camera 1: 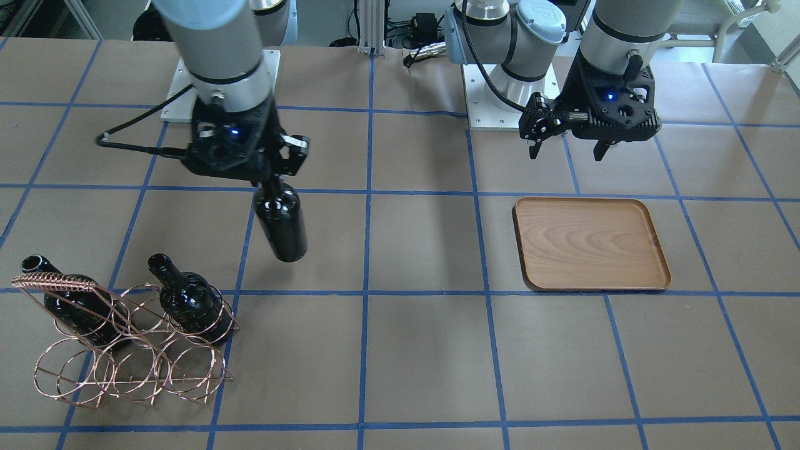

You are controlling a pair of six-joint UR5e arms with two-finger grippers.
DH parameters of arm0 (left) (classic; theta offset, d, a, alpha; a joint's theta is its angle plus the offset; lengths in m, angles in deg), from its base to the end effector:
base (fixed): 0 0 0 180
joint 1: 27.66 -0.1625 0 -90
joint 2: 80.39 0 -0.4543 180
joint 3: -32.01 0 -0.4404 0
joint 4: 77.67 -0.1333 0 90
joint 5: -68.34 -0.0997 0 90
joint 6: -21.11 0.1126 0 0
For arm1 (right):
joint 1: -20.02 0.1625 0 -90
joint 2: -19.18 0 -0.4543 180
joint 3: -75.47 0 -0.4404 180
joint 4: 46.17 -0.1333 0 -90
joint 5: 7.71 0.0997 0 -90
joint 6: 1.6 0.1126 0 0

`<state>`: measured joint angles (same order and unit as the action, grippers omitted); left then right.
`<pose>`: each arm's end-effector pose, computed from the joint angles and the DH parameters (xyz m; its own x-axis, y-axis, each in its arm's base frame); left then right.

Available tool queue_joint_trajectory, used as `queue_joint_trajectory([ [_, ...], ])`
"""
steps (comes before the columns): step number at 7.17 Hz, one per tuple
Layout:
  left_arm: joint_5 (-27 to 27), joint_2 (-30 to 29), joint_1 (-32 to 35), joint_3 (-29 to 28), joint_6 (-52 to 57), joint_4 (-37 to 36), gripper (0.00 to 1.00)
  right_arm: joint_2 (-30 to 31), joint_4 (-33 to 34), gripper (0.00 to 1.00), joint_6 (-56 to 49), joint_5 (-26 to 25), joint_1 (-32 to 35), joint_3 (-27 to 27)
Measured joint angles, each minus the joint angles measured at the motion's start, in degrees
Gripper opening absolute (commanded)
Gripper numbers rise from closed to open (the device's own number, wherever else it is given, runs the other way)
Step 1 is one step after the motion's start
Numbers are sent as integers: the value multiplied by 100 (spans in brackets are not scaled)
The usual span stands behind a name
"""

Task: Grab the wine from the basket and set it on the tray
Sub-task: 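Carry the bottle toward the tray and stand it upright on the table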

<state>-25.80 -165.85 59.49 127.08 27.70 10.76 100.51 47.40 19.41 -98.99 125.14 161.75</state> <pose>-0.0999 -0.5117 0.5008 -0.9952 0.0640 -0.0738 0.0649 0.9978 -0.0097 0.2839 -0.5492 0.4587 -0.9943 0.1021 0.0295 0.1026 0.9946 0.0145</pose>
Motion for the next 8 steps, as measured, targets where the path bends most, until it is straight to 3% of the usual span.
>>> queue_joint_trajectory([
  [3,-2,24,-140,-11,160,-9,100,-1074,401,29,2136,47,1221,-835],
  [6,-4,45,-271,-1,326,-4,100,-1432,411,32,2711,496,1680,-1108],
  [7,1,47,-295,-8,341,-12,100,-1440,386,43,2730,558,1715,-1098],
  [8,0,47,-307,-9,370,-12,100,-1443,354,96,2729,573,1753,-1080],
])
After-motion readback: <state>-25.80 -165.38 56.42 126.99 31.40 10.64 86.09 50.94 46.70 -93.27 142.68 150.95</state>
